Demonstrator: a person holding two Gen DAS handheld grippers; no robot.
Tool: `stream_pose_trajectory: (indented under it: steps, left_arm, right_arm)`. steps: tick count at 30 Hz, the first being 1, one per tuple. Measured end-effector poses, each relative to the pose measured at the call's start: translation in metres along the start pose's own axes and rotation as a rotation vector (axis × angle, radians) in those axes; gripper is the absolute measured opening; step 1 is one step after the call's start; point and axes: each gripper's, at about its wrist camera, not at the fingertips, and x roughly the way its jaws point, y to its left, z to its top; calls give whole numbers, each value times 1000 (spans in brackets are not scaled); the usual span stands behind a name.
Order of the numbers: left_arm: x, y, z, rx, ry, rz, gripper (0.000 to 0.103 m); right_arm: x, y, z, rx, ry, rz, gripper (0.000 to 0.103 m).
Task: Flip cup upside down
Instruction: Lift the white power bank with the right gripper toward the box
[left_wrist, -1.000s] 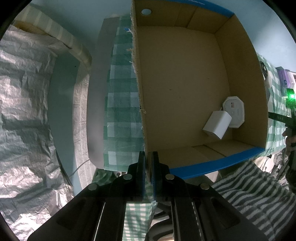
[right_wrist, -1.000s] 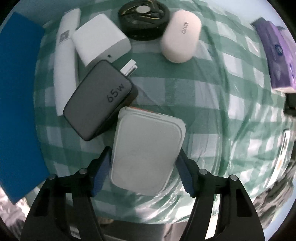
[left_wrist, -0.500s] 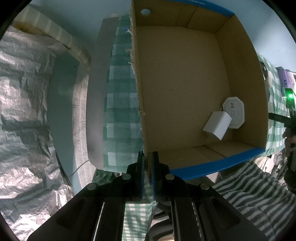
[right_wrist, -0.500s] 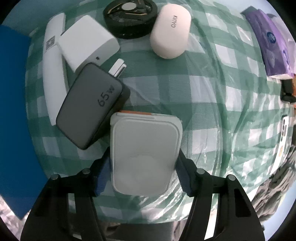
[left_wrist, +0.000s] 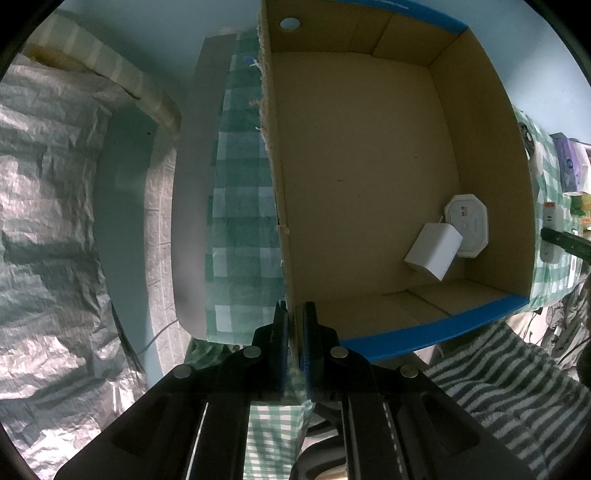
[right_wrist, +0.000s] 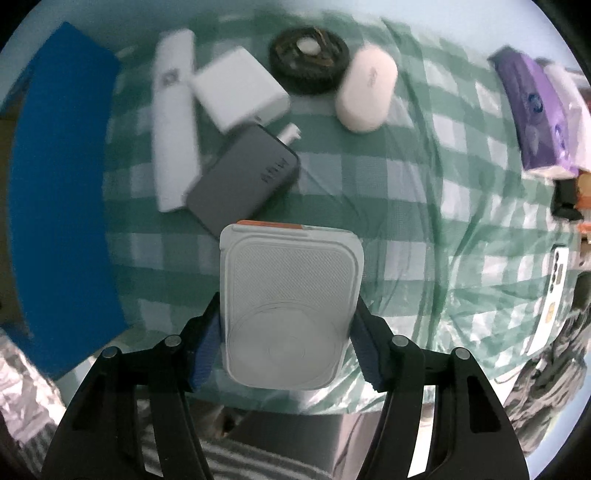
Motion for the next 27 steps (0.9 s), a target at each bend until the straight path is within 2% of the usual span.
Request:
stream_pose_trajectory:
  steps: [7,13,27]
  left_arm:
    - [-1,0,1,0,1,-1,6]
    - [-1,0,3,1,2,0,6]
    - [-1,0,9,-2,2,-4,6]
  right_arm:
    - [-51,24,27,-76,-51,21,64]
    - [-84,47,14,-145,-88,48,64]
    - [-96,170,5,-385,-138,91,64]
